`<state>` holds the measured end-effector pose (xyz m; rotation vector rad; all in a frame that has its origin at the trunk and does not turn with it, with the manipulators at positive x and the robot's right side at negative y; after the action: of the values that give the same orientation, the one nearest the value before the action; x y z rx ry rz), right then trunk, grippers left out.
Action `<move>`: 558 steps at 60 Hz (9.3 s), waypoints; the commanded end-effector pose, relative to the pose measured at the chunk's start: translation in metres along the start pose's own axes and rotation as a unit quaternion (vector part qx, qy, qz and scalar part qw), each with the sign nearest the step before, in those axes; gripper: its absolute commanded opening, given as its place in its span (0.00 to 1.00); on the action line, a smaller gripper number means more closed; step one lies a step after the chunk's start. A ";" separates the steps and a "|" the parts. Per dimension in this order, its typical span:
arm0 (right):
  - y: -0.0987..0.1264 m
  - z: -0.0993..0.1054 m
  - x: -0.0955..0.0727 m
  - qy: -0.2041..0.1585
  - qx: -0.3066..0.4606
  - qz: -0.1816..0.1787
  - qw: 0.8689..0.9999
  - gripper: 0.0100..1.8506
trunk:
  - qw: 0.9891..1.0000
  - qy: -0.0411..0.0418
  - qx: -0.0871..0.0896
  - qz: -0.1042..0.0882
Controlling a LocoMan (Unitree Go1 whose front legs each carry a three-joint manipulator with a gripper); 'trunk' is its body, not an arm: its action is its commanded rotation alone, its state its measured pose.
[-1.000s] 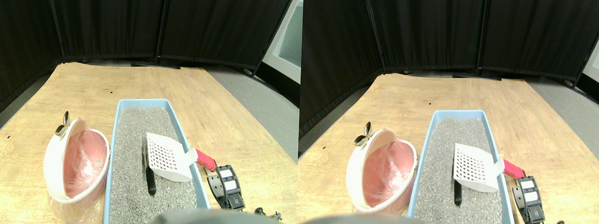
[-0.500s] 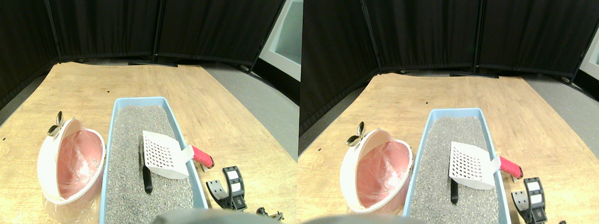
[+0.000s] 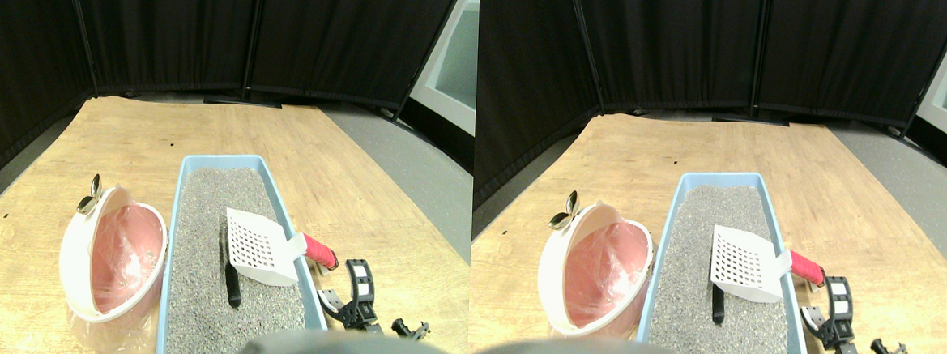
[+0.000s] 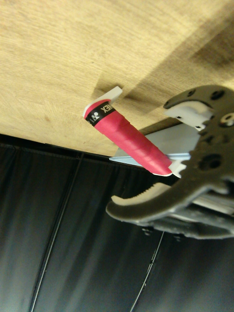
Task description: Scoop (unimanual)
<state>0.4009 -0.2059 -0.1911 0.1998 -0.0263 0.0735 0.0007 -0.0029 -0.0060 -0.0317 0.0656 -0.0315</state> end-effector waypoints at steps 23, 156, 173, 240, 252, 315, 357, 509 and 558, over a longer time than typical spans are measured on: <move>-0.007 -0.003 0.018 -0.018 0.016 -0.025 0.999 0.44 | 1.000 -0.004 -0.007 0.002; -0.016 -0.017 0.075 0.028 0.033 -0.027 0.999 0.03 | 1.000 -0.005 -0.024 0.015; -0.017 -0.004 0.070 0.004 0.002 -0.008 1.000 0.03 | 0.999 -0.005 -0.029 0.015; 0.006 0.122 0.078 -0.071 -0.226 0.105 0.966 0.03 | 0.997 -0.001 -0.073 0.031; 0.011 0.120 0.078 -0.048 -0.239 0.126 0.962 0.03 | 0.995 0.001 -0.092 0.045; 0.037 0.110 0.092 -0.016 -0.408 0.161 0.898 0.03 | 0.988 0.010 -0.134 0.072; 0.073 0.053 0.067 0.033 -0.399 0.196 0.895 0.03 | 0.981 0.028 -0.165 0.098; 0.054 0.064 0.096 -0.032 0.274 0.032 0.961 0.03 | 0.987 -0.012 -0.137 0.085; 0.074 0.100 0.092 -0.053 -0.005 0.088 0.995 0.03 | 0.982 -0.014 -0.156 0.106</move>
<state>0.4867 -0.1519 -0.0914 0.1956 -0.0806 0.2087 0.0013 0.0001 -0.0039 -0.3326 0.0563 0.1748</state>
